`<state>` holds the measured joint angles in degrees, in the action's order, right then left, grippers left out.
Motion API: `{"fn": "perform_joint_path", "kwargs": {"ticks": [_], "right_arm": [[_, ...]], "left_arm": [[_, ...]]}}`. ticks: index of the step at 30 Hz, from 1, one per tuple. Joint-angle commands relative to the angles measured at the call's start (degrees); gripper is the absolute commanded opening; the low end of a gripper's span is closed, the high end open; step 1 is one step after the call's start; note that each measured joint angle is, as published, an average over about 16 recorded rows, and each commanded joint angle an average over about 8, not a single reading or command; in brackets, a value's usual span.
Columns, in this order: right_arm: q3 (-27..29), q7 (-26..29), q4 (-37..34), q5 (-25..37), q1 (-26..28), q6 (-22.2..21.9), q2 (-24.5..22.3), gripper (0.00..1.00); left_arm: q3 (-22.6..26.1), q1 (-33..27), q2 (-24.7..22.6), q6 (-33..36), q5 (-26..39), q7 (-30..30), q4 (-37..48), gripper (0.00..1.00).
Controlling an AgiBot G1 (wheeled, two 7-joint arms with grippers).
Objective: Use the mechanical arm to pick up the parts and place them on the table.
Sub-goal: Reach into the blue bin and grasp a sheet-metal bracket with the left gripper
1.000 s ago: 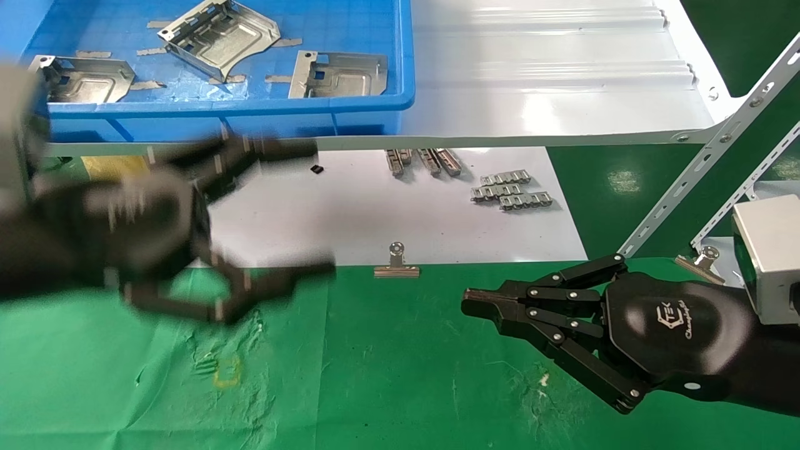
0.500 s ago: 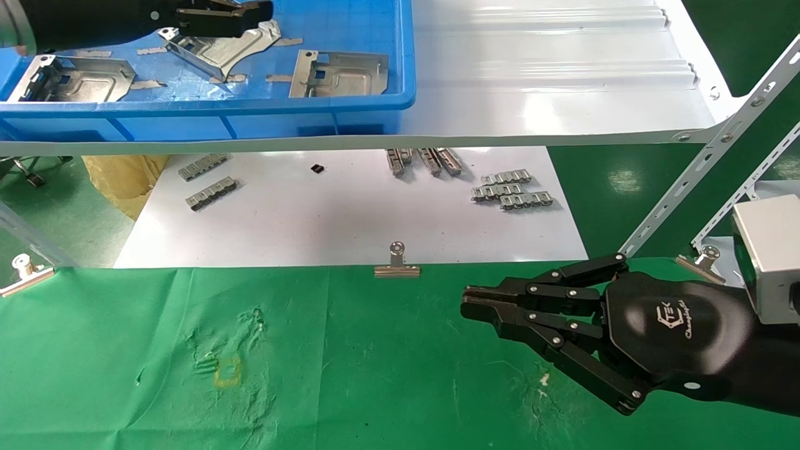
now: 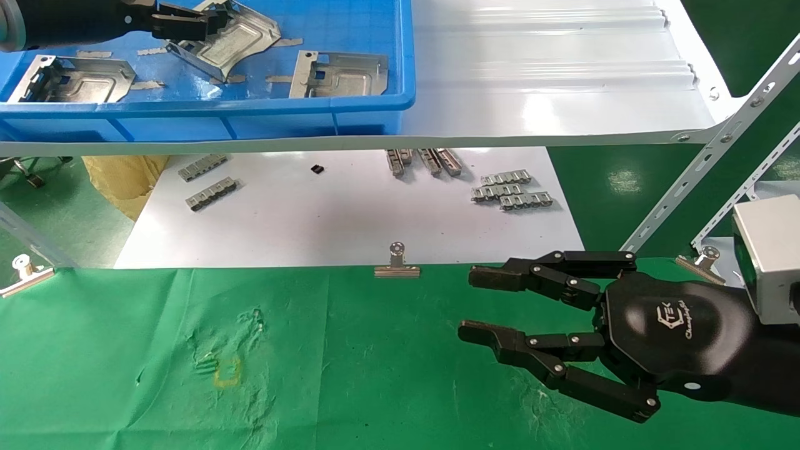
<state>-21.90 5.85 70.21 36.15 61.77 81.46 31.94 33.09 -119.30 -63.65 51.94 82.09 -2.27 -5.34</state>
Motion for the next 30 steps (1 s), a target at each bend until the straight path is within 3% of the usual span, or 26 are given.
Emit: {"fn": "perform_joint_path", "kwargs": {"ticks": [1, 30], "right_arm": [[0.0, 0.0, 0.0, 0.0, 0.0, 0.0, 0.0, 1.0], [0.0, 0.0, 0.0, 0.0, 0.0, 0.0, 0.0, 1.0]], "left_arm": [[0.1, -0.5, -0.3, -0.9, 0.2, 0.4, 1.3, 0.0], [0.5, -0.9, -1.2, -3.6, 0.9, 1.5, 5.3, 0.0]]}}
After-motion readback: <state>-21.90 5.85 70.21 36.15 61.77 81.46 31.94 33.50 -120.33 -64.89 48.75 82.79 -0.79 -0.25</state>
